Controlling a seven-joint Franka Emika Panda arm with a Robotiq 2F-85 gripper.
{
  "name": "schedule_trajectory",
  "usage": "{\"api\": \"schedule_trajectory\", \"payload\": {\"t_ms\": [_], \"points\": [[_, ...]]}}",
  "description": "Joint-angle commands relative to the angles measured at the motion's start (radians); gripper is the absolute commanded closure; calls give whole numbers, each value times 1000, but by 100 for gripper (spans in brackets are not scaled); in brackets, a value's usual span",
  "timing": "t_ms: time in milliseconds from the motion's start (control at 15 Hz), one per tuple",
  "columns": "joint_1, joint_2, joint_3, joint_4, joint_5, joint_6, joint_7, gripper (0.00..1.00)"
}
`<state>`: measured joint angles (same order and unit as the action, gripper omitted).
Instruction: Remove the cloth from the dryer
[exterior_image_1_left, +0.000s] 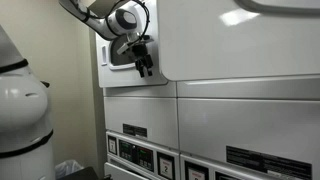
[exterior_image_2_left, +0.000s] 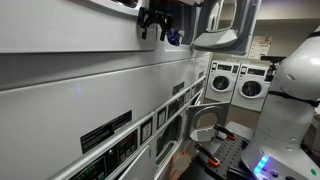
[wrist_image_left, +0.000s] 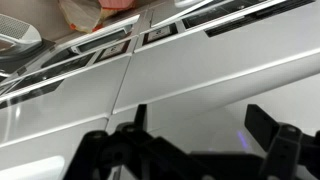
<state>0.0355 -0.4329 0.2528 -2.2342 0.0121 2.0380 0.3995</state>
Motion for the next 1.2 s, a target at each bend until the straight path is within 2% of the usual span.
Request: {"api": "schedule_trajectory", "payload": {"t_ms": [0, 267, 667, 933, 1133], "points": [[15, 2, -12, 2, -7, -2, 5, 0], [-27, -4, -53, 15, -60, -12, 3, 0], [-149, -5, -206, 62, -185, 9, -37, 0], [-227, 70, -322, 144, -239, 60, -115, 0], [-246, 159, -392, 221, -231, 143, -210, 0]]}}
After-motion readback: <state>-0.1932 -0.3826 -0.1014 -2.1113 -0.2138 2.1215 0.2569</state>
